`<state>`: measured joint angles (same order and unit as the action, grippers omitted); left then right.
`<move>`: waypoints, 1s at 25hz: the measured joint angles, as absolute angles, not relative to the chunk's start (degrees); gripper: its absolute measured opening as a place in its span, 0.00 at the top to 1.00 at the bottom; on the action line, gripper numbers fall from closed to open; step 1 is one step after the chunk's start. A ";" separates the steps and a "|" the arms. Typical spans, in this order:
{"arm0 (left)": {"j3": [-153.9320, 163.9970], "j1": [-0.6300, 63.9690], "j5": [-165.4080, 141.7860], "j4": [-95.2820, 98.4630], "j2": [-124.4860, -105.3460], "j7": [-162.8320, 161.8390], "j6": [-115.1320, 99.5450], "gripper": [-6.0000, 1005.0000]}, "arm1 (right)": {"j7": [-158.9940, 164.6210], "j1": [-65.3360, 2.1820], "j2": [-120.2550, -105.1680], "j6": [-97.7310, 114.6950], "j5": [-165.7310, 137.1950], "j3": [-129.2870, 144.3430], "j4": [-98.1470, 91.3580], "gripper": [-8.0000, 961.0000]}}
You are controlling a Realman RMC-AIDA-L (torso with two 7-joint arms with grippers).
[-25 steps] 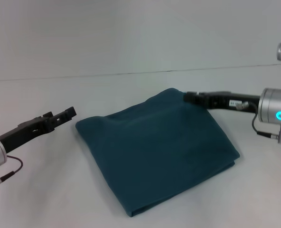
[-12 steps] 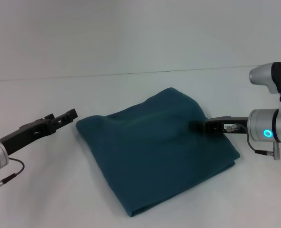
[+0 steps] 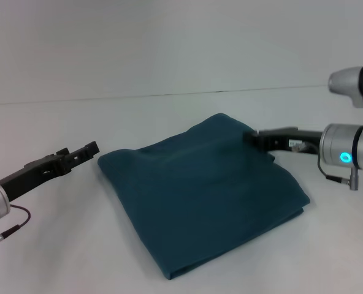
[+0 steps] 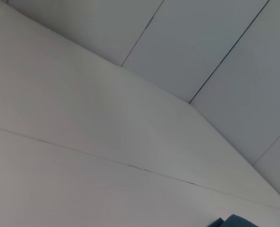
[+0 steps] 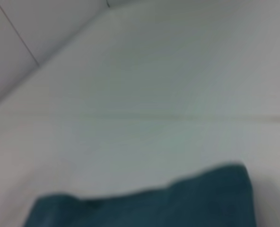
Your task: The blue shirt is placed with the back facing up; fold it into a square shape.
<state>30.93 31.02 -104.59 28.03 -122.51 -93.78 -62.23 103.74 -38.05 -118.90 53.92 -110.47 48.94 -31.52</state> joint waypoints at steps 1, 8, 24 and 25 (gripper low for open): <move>30.94 31.02 -104.59 28.04 -122.51 -93.80 -62.24 0.05 | 103.42 -37.97 -118.87 54.61 -109.67 48.99 -31.86 0.99; 30.94 30.98 -104.59 28.04 -122.52 -93.97 -62.31 0.05 | 103.57 -38.96 -118.18 61.26 -111.13 49.90 -31.35 0.99; 31.31 31.52 -104.70 27.15 -122.52 -94.20 -61.48 0.05 | 100.64 -33.80 -117.85 61.52 -109.18 45.55 -31.92 0.94; 31.33 31.63 -104.75 27.09 -122.52 -94.24 -61.38 0.05 | 99.15 -33.87 -117.81 62.73 -107.09 44.97 -32.00 0.93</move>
<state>31.33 31.63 -104.75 27.09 -122.52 -94.24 -61.38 99.15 -33.87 -117.81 62.73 -107.09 44.97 -32.00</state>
